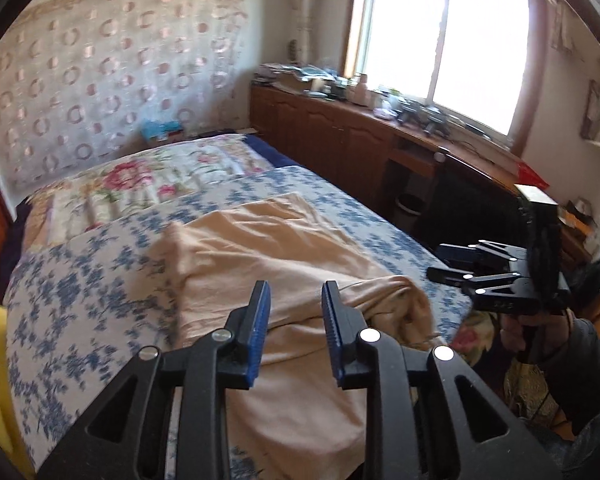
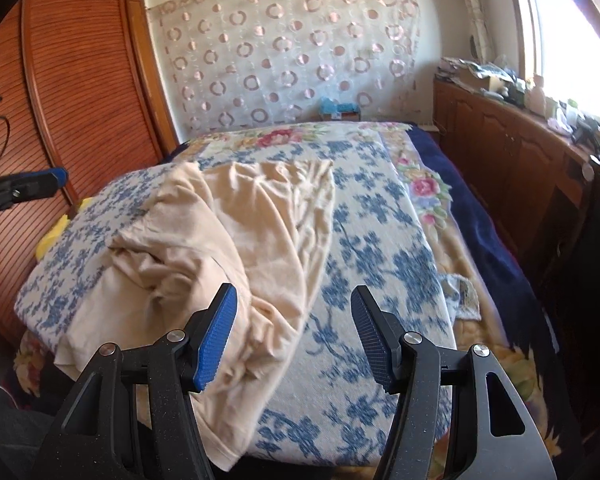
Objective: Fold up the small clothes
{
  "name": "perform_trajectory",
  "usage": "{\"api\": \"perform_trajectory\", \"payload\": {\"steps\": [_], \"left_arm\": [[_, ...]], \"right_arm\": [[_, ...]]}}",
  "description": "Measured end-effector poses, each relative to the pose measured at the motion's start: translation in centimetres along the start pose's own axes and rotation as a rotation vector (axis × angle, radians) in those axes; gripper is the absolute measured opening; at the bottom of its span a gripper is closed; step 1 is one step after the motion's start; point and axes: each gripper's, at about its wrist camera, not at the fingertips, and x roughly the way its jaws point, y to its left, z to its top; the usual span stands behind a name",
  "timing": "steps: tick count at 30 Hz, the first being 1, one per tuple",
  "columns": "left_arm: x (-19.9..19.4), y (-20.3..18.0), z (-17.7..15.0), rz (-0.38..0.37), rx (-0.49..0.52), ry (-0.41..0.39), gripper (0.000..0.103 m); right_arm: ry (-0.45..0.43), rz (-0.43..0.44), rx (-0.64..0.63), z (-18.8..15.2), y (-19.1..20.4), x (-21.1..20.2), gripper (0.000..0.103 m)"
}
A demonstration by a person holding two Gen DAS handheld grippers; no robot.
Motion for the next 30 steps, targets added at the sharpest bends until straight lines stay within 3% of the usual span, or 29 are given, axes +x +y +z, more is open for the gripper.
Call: {"api": "perform_trajectory", "payload": {"steps": [8, 17, 24, 30], "left_arm": [[-2.1, 6.2, -3.2, 0.111, -0.133, -0.013, 0.024], [-3.4, 9.8, -5.0, 0.199, -0.193, -0.059, 0.024], [-3.9, 11.5, -5.9, 0.215, -0.222, -0.062, 0.024], [-3.9, 12.2, -6.8, 0.215, -0.239, -0.054, 0.024]], "right_arm": [[-0.009, 0.072, -0.105, 3.5, 4.6, 2.6, 0.061], [0.029, 0.175, -0.263, 6.6, 12.0, 7.1, 0.061], [0.148, 0.283, -0.332, 7.1, 17.3, 12.4, 0.061], [0.26, 0.297, -0.42, 5.3, 20.9, 16.5, 0.061]]}}
